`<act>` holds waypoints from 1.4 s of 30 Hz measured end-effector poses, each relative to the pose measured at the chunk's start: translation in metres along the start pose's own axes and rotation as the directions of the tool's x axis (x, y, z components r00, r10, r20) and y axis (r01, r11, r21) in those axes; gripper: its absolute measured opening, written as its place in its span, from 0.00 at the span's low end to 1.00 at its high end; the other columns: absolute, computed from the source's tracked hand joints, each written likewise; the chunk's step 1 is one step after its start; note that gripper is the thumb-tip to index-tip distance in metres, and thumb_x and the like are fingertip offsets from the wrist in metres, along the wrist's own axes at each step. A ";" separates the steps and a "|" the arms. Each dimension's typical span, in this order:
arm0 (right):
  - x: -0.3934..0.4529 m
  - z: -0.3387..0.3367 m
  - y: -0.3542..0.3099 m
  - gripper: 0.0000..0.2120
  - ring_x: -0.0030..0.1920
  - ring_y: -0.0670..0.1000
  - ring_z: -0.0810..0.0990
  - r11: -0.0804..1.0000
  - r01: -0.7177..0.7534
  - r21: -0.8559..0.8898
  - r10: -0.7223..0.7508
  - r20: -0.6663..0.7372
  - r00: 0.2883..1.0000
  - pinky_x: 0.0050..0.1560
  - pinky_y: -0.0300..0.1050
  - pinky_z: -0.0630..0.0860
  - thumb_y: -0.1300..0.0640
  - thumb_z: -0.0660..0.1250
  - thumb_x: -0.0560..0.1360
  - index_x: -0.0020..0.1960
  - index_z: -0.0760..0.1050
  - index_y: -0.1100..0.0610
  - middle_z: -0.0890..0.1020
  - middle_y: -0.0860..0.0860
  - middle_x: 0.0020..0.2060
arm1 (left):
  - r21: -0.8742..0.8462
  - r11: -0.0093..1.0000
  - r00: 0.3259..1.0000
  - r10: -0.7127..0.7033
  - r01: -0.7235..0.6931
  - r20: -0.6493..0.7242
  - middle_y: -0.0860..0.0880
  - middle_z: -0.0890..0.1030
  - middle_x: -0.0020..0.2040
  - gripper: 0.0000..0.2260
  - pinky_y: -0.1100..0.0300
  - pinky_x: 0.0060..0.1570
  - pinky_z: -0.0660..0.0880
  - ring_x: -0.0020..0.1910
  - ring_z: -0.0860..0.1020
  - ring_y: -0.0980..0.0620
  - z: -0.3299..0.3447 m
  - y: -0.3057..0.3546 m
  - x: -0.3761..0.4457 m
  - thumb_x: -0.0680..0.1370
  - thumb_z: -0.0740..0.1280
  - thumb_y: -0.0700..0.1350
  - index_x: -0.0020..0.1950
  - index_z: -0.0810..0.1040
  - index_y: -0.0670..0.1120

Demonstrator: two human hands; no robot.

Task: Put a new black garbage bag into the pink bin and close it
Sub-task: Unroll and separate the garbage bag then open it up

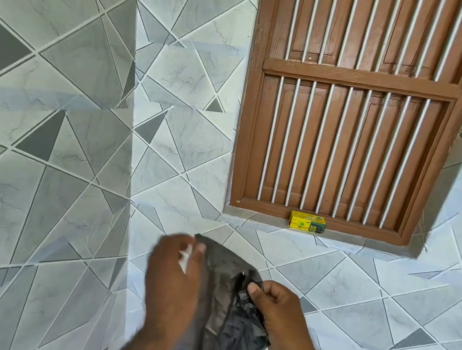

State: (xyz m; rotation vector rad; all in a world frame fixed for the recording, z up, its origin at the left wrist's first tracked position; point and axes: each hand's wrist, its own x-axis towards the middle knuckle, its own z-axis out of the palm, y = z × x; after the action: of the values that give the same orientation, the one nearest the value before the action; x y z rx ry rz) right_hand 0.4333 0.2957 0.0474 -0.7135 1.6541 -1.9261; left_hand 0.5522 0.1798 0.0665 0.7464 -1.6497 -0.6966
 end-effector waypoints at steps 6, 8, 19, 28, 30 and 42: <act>-0.005 0.012 0.003 0.21 0.31 0.52 0.77 0.992 -0.097 0.082 0.090 0.094 0.992 0.34 0.43 0.76 0.45 0.75 0.65 0.35 0.78 0.64 0.81 0.58 0.31 | -0.144 0.933 0.868 -0.240 0.329 0.434 0.60 0.84 0.34 0.12 0.67 0.39 0.76 0.34 0.80 0.61 0.021 -0.004 -0.034 0.76 0.70 0.41 0.35 0.82 0.55; -0.006 0.011 0.005 0.25 0.37 0.55 0.81 0.984 -0.153 0.088 0.136 0.178 0.975 0.41 0.46 0.78 0.41 0.68 0.72 0.43 0.81 0.65 0.84 0.60 0.39 | -0.229 0.862 0.813 -0.292 0.452 0.504 0.54 0.85 0.34 0.13 0.62 0.39 0.79 0.35 0.82 0.55 0.020 -0.005 -0.030 0.75 0.70 0.35 0.36 0.85 0.51; -0.016 0.002 0.007 0.05 0.32 0.49 0.81 0.987 0.049 -0.155 -0.033 0.107 0.994 0.30 0.39 0.74 0.65 0.71 0.72 0.46 0.83 0.59 0.85 0.54 0.35 | -0.182 0.852 0.777 -0.335 0.492 0.534 0.49 0.86 0.42 0.07 0.52 0.44 0.82 0.42 0.84 0.47 0.013 0.004 -0.029 0.76 0.69 0.40 0.43 0.86 0.48; -0.005 -0.017 0.020 0.06 0.28 0.50 0.77 0.979 0.065 -0.193 -0.086 -0.104 0.991 0.27 0.42 0.73 0.68 0.68 0.74 0.39 0.78 0.63 0.80 0.53 0.27 | -0.140 0.869 0.829 -0.388 0.475 0.403 0.52 0.85 0.36 0.10 0.55 0.42 0.80 0.38 0.82 0.50 0.004 -0.003 -0.021 0.77 0.67 0.37 0.39 0.84 0.47; 0.002 -0.030 0.024 0.05 0.29 0.50 0.78 0.973 0.070 -0.220 -0.110 -0.175 0.978 0.28 0.42 0.74 0.68 0.66 0.75 0.40 0.78 0.64 0.80 0.55 0.28 | -0.110 0.879 0.847 -0.406 0.465 0.343 0.50 0.84 0.38 0.10 0.48 0.46 0.81 0.40 0.82 0.49 -0.001 -0.010 -0.016 0.78 0.65 0.38 0.39 0.82 0.47; 0.004 -0.048 0.045 0.06 0.47 0.50 0.80 0.827 0.061 -0.560 -0.248 -0.265 0.932 0.44 0.39 0.74 0.55 0.70 0.75 0.52 0.76 0.51 0.81 0.51 0.48 | -0.206 0.851 0.870 -0.439 0.482 0.223 0.47 0.84 0.41 0.07 0.58 0.43 0.76 0.43 0.82 0.49 -0.007 -0.023 -0.012 0.78 0.65 0.36 0.44 0.82 0.43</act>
State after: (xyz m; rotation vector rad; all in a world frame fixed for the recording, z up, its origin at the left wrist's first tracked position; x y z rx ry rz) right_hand 0.3996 0.3224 -0.0027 -0.7839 2.4832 -1.7500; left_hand 0.5639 0.1747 0.0425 0.9262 -1.4952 -1.3255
